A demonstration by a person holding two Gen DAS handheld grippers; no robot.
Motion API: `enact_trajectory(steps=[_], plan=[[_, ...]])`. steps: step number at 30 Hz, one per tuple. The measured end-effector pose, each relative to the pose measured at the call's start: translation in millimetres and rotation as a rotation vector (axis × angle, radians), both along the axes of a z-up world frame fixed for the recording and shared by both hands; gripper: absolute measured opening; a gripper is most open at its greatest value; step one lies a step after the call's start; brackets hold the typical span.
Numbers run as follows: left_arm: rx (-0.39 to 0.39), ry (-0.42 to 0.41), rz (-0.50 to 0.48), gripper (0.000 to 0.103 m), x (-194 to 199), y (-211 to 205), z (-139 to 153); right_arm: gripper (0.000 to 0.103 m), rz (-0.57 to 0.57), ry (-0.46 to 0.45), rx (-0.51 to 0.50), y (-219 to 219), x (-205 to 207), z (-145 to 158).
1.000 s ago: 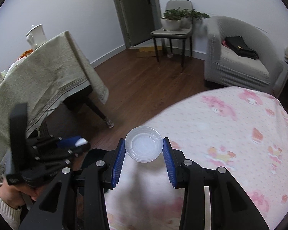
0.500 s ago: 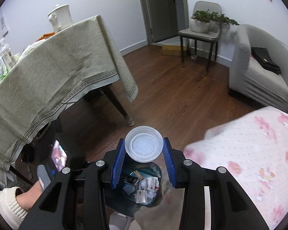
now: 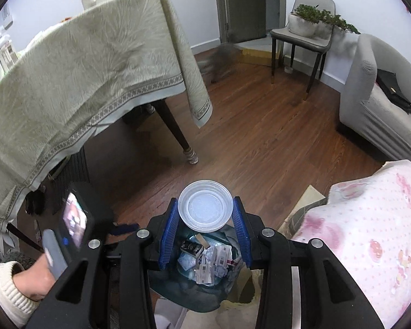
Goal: Collect trash
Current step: 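Carry the white cap and clear lid over the teal bin, then open the left gripper to drop the cap while the right gripper drops the lid into the bin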
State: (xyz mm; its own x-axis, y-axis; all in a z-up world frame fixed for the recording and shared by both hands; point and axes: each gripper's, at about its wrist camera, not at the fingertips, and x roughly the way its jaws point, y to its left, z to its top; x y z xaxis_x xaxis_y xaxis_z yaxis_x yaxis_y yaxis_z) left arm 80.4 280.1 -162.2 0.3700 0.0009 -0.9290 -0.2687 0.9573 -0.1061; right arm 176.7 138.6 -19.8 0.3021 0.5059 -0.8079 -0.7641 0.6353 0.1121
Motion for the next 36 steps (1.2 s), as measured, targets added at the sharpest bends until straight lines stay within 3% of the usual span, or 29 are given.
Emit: enact_trajectory(steps=[10,18,21,24,27,36], plan=[[-0.003,-0.171,0.063,0.061,-16.8,19.2,55.9,0.040,0.042,0.065,-0.135,32.1,-9.3,-45.7],[-0.033,-0.326,0.146,0.068,-26.6,36.9,102.1,0.040,0.112,0.125,-0.340,50.1,-25.9,-112.5],[-0.021,-0.347,0.151,0.069,-24.0,34.9,109.5,0.040,0.126,0.144,-0.404,52.5,-28.7,-131.7],[-0.008,-0.374,0.143,0.073,-20.3,29.3,117.5,0.054,0.129,0.137,-0.435,56.0,-31.4,-135.6],[0.012,-0.401,0.148,0.081,-22.2,29.5,129.3,0.054,0.132,0.125,-0.427,57.9,-35.0,-131.1],[0.038,-0.498,0.140,0.091,-30.3,24.2,164.1,0.054,0.135,0.149,-0.388,42.0,-34.7,-121.4]])
